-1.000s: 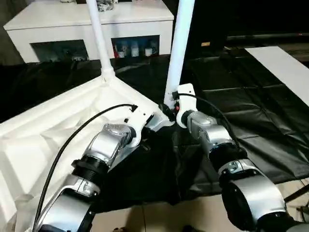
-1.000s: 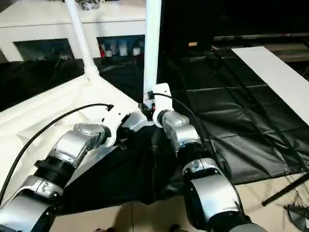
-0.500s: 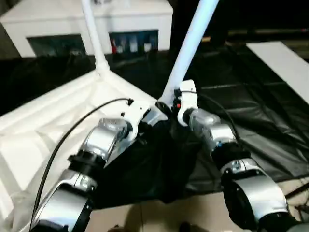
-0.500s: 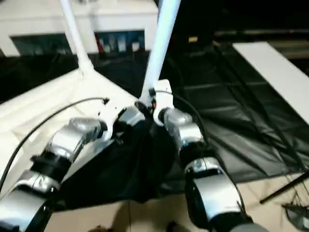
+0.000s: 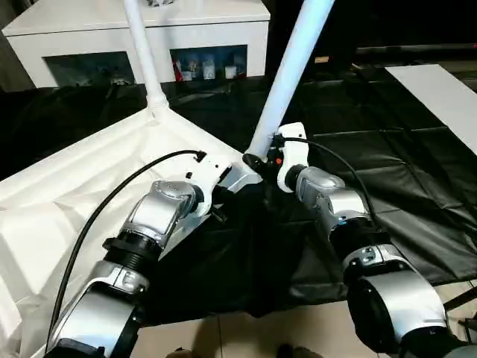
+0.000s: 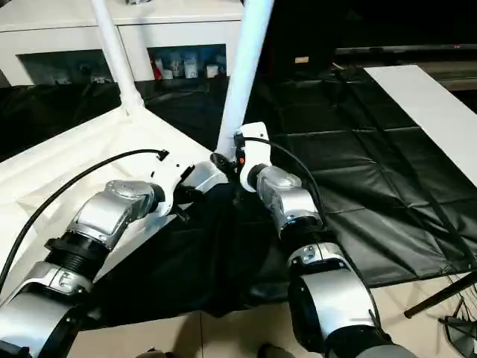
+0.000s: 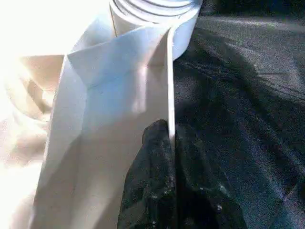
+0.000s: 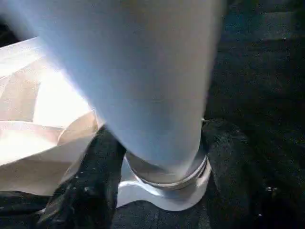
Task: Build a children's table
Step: Rotate leg to tighten
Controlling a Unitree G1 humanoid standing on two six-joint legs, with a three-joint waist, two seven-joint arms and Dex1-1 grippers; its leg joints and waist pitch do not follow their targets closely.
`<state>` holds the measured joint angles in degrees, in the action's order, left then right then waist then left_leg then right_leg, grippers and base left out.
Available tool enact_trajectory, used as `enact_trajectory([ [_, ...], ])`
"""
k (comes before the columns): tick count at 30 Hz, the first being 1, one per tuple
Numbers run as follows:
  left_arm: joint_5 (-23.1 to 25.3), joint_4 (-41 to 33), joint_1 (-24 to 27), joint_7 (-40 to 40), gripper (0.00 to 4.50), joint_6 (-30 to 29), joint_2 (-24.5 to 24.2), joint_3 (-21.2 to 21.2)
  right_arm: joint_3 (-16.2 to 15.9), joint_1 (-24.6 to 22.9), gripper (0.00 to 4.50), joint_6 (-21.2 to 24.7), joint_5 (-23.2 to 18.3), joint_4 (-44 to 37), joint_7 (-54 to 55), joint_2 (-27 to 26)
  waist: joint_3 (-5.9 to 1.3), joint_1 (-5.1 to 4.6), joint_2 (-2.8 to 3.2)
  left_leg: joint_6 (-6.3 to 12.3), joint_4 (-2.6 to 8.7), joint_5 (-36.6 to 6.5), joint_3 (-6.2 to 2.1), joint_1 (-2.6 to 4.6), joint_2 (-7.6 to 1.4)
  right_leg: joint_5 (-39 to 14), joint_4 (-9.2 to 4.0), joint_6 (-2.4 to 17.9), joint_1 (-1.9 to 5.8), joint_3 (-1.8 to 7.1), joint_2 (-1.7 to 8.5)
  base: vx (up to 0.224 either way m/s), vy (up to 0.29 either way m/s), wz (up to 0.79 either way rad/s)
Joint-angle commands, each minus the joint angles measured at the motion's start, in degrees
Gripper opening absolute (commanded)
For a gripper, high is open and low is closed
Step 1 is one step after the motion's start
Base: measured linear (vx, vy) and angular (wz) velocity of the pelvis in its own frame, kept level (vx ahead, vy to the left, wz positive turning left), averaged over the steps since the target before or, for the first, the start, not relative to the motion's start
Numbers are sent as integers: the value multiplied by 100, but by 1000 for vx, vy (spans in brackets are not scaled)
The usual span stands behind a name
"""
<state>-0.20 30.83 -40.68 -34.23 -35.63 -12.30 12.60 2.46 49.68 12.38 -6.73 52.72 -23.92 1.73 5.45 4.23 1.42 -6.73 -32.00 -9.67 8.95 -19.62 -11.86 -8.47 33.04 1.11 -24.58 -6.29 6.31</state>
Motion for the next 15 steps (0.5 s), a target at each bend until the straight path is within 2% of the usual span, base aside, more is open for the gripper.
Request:
enact_trajectory([
  [1, -33, 69, 5, -63, 0, 183, 40, 6, -56, 44, 234, 80, -70, 97, -177, -90, -518, 11, -77, 294, 329, -1575, 82, -52, 5, -2436, -451, 784, 395, 206, 175, 0, 0, 0],
  [4, -35, 58, 12, -93, 0, 186, 29, 13, -46, 45, 218, 78, -69, 112, -221, -77, -519, 17, -75, 303, 318, -1558, 80, -56, 9, -2555, -456, 749, 396, 198, 178, 0, 0, 0],
  [9, -30, 29, 25, -154, 0, 203, 2, 35, -48, 41, 206, 81, -68, 112, -283, -66, -538, 19, -85, 313, 306, -1418, 82, -68, 4, -2364, -424, 784, 407, 200, 174, 0, 0, 0],
  [10, -37, -66, 76, -397, 0, 309, -73, 132, -85, 47, 205, 86, -70, 73, -464, -45, -543, 24, -64, 313, 303, -1413, 77, -64, 3, -2317, -410, 811, 408, 199, 173, 0, 0, 0],
  [12, -66, -316, 191, -830, 0, 448, -215, 321, -174, 58, 204, 136, -93, -67, -870, 55, -559, 25, -76, 339, 301, -1414, 66, -84, -6, -2197, -387, 856, 436, 201, 181, 0, 0, 0],
  [15, -182, -676, 336, -1311, 0, 413, -419, 462, -290, 26, 200, 304, -146, -322, -1431, 281, -574, -3, -72, 403, 269, -1335, 92, -71, -19, -1840, -349, 1063, 414, 220, 167, 0, 0, 0],
])
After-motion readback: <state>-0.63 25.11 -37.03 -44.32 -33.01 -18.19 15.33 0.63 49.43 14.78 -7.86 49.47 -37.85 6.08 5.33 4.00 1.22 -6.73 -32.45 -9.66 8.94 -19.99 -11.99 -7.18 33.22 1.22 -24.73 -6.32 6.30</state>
